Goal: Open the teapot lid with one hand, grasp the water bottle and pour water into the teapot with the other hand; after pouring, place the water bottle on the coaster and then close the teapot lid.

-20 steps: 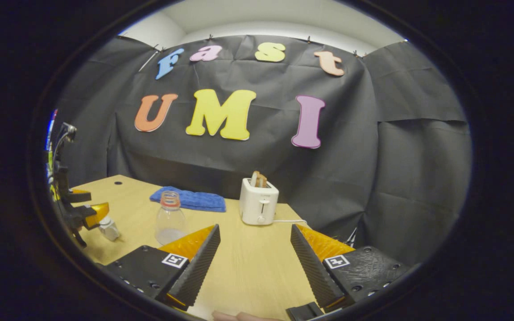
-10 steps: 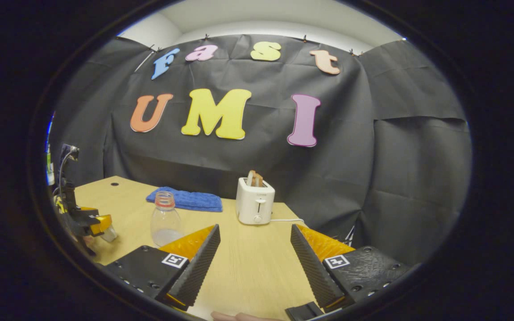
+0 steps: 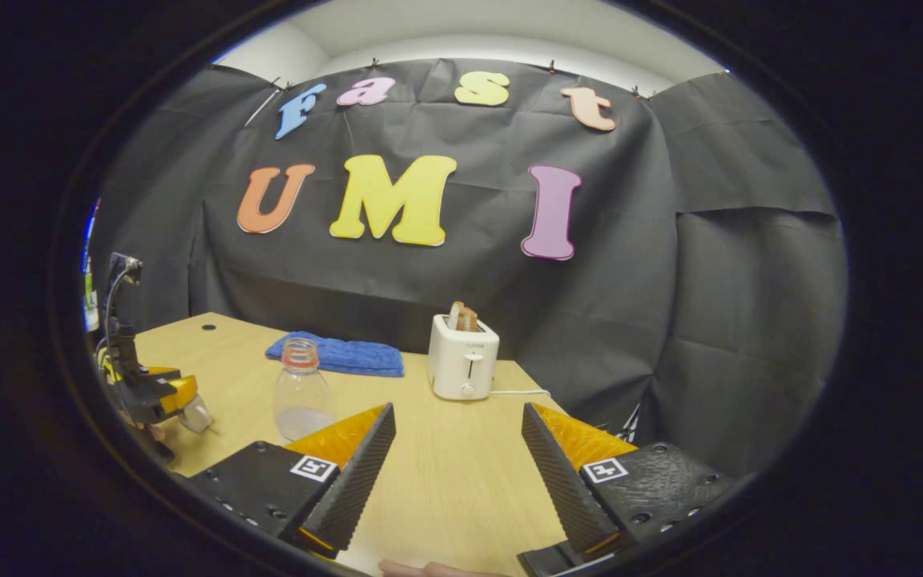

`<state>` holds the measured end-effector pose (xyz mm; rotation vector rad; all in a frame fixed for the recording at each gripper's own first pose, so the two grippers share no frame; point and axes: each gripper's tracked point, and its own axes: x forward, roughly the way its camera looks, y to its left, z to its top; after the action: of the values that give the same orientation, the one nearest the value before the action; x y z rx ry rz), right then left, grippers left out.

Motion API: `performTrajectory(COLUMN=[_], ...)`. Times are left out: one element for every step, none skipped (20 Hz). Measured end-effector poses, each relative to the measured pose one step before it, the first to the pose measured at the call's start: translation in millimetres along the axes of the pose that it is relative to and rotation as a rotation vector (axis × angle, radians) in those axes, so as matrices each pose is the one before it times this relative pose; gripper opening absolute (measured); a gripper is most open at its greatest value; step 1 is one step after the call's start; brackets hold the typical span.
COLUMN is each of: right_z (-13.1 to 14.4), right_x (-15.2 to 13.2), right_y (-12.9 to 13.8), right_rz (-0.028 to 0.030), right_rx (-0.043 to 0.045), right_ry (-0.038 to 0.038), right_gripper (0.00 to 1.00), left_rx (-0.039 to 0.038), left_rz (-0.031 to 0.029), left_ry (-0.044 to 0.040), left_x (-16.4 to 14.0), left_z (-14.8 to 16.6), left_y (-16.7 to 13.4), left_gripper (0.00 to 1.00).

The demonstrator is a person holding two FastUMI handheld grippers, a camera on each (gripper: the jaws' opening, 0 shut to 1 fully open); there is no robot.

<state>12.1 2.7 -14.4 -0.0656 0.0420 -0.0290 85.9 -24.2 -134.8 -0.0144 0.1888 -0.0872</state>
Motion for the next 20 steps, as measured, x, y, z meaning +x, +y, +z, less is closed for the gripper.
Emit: performTrajectory(right_z=[-1.37,-0.42,-1.75,-0.3,-1.25,-0.64,-1.87,-2.71,-3.39,-2.6,-4.27,-3.33,-3.59,-2.74,-3.9,-4.49,-5.74,-4.54,-4.02,-1.39], right_x=[0.87,-0.35,0.98,0.67,0.06,-0.21,0.38,0.43,0.4,0.12,1.77,1.54,1.75,1.17,0.28,-0.6,-0.34,0.16,2.69,3.05], right_y=[0.09,1.04,1.47,2.54,3.4,2.29,2.84,4.54,4.48,5.07,5.94,6.75,7.01,6.64,8.04,10.93,10.44,8.9,5.07,4.01], right_rz=[0.00109,0.00111,0.00321,0.00605,0.00753,0.00492,0.00893,0.01211,0.0108,0.01497,0.01842,0.0151,0.01199,0.01607,0.02615,0.03802,0.03648,0.02258,0.01191,0.00507], right_rx=[-0.00051,-0.00034,-0.00153,-0.00288,-0.00202,0.00228,0.0057,0.00589,0.00743,0.0176,0.02315,0.01347,0.0018,-0.00249,0.0026,0.01404,0.0083,-0.00285,-0.00615,-0.0008], right_ry=[0.00236,0.0028,0.00294,0.00278,0.00046,0.00101,0.00301,0.00734,0.00775,0.01064,0.01334,0.01245,0.01062,0.0056,0.0039,0.00999,0.00728,0.00528,0.001,-0.00277], right_gripper=[0.95,0.95,0.98,0.98,0.98,0.95,0.98,0.98,0.95,0.98,0.95,0.95,0.95,0.95,0.95,0.95,0.95,0.95,0.98,0.98], left_rx=[0.00786,0.00633,0.00494,0.00295,0.00253,0.00377,0.00809,0.01004,0.00466,-0.00615,-0.00938,-0.01011,-0.00666,-0.00028,0.00312,0.00314,-0.00362,-0.01195,-0.01551,-0.01489], left_rz=[0.00163,0.00277,-0.00243,-0.00297,-0.00067,-0.00177,-0.00638,-0.00053,0.00307,-0.00645,0.00101,-0.00347,-0.00356,-0.00116,0.00694,0.00058,-0.00578,-0.00132,-0.00244,-0.00847], left_ry=[-0.00129,-0.00288,-0.0006,-0.00187,-0.00214,-0.0035,-0.00375,0.00273,-0.00064,0.00356,-0.00043,-0.00228,-0.00964,-0.01823,-0.02062,-0.0098,-0.00005,0.00134,0.00679,0.00191], left_x=[1.42,1.1,1.54,-0.65,0.47,-1.42,0.69,0.39,-0.16,-0.05,-0.78,-1.6,-2.33,-1.74,-1.88,-1.42,-0.22,-1.3,-2.27,-2.43], left_z=[0.14,0.11,-0.85,0.41,1.42,1.43,0.58,-0.86,0.82,0.57,1.67,3.52,4.45,6.27,6.56,4.28,2.34,3.7,2.63,3.65], left_y=[-1.7,-2.39,-0.05,-0.94,-0.18,-1.59,-1.72,0.42,1.52,-0.45,1.02,0.21,-0.32,1.14,3.28,3.3,1.09,3.3,4.81,1.92], left_gripper=[0.42,0.36,0.34,0.26,0.23,0.2,0.18,0.11,0.08,0.08,0.08,0.07,0.07,0.07,0.07,0.06,0.06,0.05,0.05,0.04])
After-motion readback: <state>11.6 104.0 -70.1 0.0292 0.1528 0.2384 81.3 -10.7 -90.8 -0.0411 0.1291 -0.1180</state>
